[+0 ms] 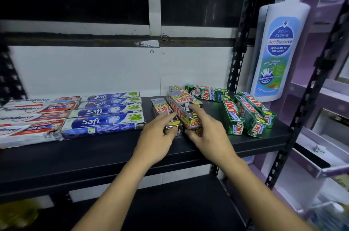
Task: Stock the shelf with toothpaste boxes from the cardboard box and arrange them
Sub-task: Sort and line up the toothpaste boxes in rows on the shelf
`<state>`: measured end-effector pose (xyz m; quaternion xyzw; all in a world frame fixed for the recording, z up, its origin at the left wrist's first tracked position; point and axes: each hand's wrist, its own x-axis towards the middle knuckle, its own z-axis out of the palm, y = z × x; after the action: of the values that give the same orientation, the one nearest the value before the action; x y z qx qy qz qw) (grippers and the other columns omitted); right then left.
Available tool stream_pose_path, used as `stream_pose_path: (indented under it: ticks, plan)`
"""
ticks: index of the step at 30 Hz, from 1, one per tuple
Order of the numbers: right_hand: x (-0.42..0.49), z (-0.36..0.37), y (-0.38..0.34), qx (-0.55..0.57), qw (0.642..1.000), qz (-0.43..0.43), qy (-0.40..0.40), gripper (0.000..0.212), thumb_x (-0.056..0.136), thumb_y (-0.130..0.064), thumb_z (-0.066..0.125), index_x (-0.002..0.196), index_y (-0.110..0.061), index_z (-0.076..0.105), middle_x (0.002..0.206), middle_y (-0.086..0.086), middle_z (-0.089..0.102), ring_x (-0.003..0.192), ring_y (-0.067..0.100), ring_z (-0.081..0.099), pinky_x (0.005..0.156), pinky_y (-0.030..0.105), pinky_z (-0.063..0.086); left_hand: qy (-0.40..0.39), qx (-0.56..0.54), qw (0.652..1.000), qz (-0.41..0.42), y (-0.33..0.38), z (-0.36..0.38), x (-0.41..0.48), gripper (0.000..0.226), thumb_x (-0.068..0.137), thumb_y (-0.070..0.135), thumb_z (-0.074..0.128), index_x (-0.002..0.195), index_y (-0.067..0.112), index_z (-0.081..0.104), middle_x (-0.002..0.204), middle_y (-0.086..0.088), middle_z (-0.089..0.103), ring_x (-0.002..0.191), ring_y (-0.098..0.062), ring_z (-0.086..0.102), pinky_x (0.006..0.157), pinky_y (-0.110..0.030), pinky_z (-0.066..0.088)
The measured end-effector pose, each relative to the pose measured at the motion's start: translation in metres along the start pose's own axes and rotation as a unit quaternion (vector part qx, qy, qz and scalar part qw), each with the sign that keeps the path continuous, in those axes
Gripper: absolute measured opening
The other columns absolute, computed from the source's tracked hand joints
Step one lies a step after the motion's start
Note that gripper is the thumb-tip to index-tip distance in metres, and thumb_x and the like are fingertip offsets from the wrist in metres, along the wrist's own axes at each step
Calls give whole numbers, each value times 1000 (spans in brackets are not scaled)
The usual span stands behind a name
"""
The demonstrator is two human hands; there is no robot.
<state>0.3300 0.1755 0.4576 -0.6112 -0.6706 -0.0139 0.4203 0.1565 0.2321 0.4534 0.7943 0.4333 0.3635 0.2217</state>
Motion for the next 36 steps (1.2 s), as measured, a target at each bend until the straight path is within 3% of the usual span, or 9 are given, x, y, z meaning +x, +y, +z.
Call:
stream_pose_path:
  ticks: [3,11,14,18,21,24,26,30,36]
  plan:
    - [0,-1,3,-9,1000,6,21,73,78,-29,75,140,-42,39,115,-7,68,98,15,66,84,35,54,-19,16,999,22,1,0,0,45,99,33,54,141,49,46,157,15,33,147,-7,24,121,-34,21]
    - [-15,-13,9,2,999,1,42,70,76,-26,78,137,-39,47,109,-10,71,94,4,66,83,22,52,16,33,999,12,5,-1,-5,42,86,41,68,127,43,63,151,18,42,139,-7,39,113,-21,27]
    - [-24,-20,6,7,998,-2,58,64,77,-39,79,134,-39,50,105,-12,71,92,-1,66,80,15,50,52,4,999,12,9,-3,-11,38,78,49,75,115,40,71,140,16,55,128,-1,50,105,-14,31]
    - [-34,-29,2,3,998,-4,69,66,75,-50,78,134,-38,51,108,-16,71,96,-5,65,83,20,52,76,-41,996,14,11,-6,-20,30,71,52,81,98,40,77,121,15,68,108,9,59,97,-9,39]
    - [-39,-35,-1,17,996,3,87,63,73,-45,81,131,-36,57,109,-17,71,97,-9,64,86,12,49,78,-56,995,7,12,-7,-24,28,68,48,83,94,38,79,111,15,72,99,14,62,95,-12,44]
    - [-43,-42,-2,43,991,23,128,58,73,-34,84,127,-33,64,102,-17,72,87,-10,65,79,4,43,72,-61,996,-2,13,-10,-26,26,67,43,85,91,34,80,104,15,74,94,14,63,91,-12,47]
    - [-45,-46,-3,42,985,35,162,56,73,-29,85,125,-33,65,99,-14,74,80,-3,66,77,10,47,65,-63,996,-4,14,-13,-28,24,67,41,86,88,33,80,101,16,74,93,16,63,87,-9,47]
    - [-46,-48,4,-24,979,62,192,59,73,-33,84,129,-32,63,115,-12,70,100,11,66,91,31,51,52,-59,997,-2,13,-19,-33,22,65,45,86,84,37,80,99,21,74,92,16,63,88,-15,50]
    - [-39,-52,9,-157,977,124,76,70,79,-72,57,139,-37,50,127,-8,62,127,23,43,101,47,30,16,-65,997,33,15,-37,-31,17,75,56,74,87,45,78,96,30,71,96,13,63,93,-27,53]
